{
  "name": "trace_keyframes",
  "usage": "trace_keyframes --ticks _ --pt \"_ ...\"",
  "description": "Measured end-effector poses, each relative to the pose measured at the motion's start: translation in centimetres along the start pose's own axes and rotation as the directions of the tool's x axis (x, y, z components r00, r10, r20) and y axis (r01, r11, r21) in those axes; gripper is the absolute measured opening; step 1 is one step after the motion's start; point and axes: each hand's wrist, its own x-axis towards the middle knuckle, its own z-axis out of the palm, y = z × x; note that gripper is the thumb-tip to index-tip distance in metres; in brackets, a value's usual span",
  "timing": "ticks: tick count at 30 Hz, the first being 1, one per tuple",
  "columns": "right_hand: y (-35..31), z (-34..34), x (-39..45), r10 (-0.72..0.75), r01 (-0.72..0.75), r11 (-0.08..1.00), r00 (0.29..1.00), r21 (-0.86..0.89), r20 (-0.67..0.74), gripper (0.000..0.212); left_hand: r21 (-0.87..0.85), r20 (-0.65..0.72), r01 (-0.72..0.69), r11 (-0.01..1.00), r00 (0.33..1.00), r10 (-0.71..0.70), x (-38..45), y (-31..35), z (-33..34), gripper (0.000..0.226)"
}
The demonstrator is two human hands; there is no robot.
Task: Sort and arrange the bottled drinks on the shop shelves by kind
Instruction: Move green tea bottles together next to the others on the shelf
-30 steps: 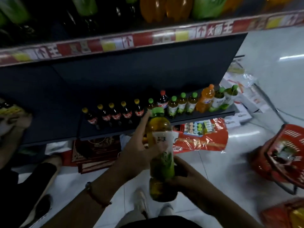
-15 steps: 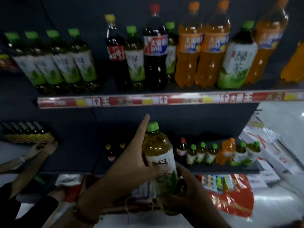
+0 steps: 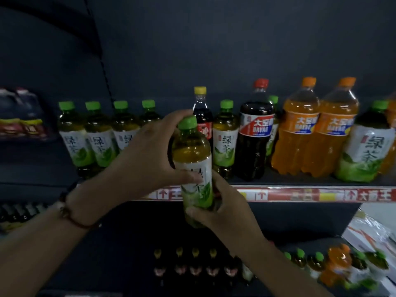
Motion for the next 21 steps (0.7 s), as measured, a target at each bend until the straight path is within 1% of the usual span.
trace_keyframes --ticks 3,5,8,11,14,17,21 --pt "0.0 1.9 3.9 -0.018 0.015 0.998 0.999 -0.065 -0.05 0.074 0.112 -0.034 -0.007 0.994 0.999 0.011 2.3 -2.3 -1.4 0.111" --pt "0.2 2.9 5.9 -0.019 0.015 0.997 0.998 -0.078 -0.055 0.074 0.167 -0.027 -0.026 0.986 0.999 0.031 3.7 -3.7 -1.7 0.111" --pt "0.5 3.9 7.9 0.012 -0.013 1.0 0.997 -0.026 -0.071 0.069 0.251 -0.003 -0.098 0.963 0.995 0.103 5.5 -6.0 -1.4 0.111" --pt "1.0 4.7 8.8 0.016 -0.017 1.0 0.996 -0.015 -0.088 0.069 0.293 -0.006 -0.12 0.948 0.992 0.127 6.3 -7.5 -0.7 0.111" --pt "1.2 5.3 9.2 -0.009 0.007 1.0 0.994 -0.019 -0.107 0.067 0.355 -0.008 -0.144 0.924 0.988 0.157 6.7 -8.4 0.0 0.114" --pt "1.3 5.7 9.1 -0.022 0.015 0.998 0.991 -0.053 -0.129 0.071 0.388 -0.022 -0.135 0.912 0.988 0.155 7.3 -9.2 0.6 0.116" --pt "1.7 5.5 9.3 -0.006 -0.007 0.993 0.994 -0.117 -0.111 0.075 0.419 -0.035 -0.095 0.903 0.992 0.12 8.2 -10.0 1.1 0.117"
